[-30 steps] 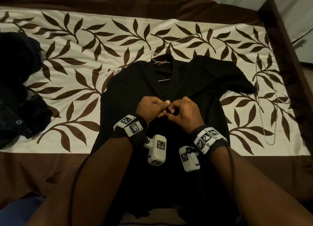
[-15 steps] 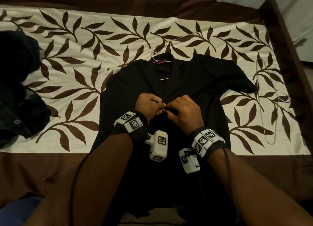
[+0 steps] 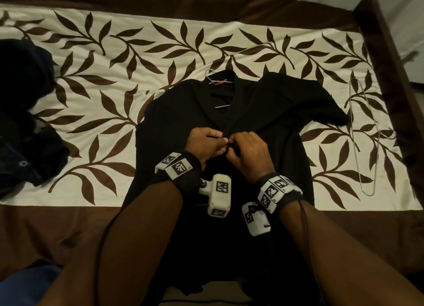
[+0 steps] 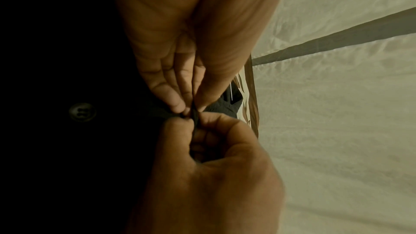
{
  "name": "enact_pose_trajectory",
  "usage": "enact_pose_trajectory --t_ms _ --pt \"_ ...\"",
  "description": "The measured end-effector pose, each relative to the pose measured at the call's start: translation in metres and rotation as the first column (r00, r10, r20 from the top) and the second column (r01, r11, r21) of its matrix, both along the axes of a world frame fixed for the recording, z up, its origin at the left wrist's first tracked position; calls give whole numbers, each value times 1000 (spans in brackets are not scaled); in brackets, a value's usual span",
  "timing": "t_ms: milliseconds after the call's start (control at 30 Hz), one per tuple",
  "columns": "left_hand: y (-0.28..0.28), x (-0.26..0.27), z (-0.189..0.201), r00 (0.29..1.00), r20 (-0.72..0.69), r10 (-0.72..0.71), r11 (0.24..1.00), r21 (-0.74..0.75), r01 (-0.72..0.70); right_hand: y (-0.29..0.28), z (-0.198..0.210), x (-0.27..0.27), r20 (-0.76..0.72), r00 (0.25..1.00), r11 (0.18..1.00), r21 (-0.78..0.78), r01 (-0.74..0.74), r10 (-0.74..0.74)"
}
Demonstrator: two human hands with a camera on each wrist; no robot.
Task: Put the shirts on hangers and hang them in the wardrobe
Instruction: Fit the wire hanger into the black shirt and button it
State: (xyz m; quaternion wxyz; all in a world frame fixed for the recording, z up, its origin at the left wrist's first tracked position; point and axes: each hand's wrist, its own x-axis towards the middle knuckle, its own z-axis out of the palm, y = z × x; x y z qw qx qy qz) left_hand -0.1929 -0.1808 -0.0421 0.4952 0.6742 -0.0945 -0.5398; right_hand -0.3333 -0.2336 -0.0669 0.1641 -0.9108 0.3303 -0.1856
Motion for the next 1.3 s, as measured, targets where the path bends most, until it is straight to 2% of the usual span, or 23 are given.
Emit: enact_pose_trajectory --t_ms 67,233,300,467,633,767,867,933,1033,1133,1300 --pt "3 -2 2 998 -63 12 999 -40 -15 1 -2 -1 37 999 1000 4 22 -22" --pt "8 -4 2 1000 -15 3 1000 -29 -3 3 0 -3 120 992 999 44 32 -37" --pt "8 -6 3 999 -39 15 999 -43 -16 3 0 -5 138 989 996 72 50 -59" --pt "8 -8 1 999 -13 46 997 -57 -47 8 2 -6 209 968 950 304 67 -135" --pt "11 -3 -2 997 67 -34 996 -75 39 2 9 -6 251 909 760 642 100 -332" --pt "14 1 1 992 95 -79 986 -140 92 -11 9 -5 216 914 605 795 39 -343" --pt "13 2 -1 957 273 -94 973 -180 147 -17 12 -6 212 918 507 862 -15 -334" --pt "10 1 -2 902 420 -98 968 -170 185 -21 13 -6 210 928 512 859 -25 -308" --pt "7 -2 -5 856 514 -60 976 -149 158 -22 14 -4 220 942 598 801 -25 -255" --pt "4 -1 -8 872 490 -16 988 -124 87 -21 14 -2 277 932 684 729 -44 -236" --pt "5 0 -8 908 418 22 998 -60 4 -13 10 -4 230 959 744 668 -32 -166"
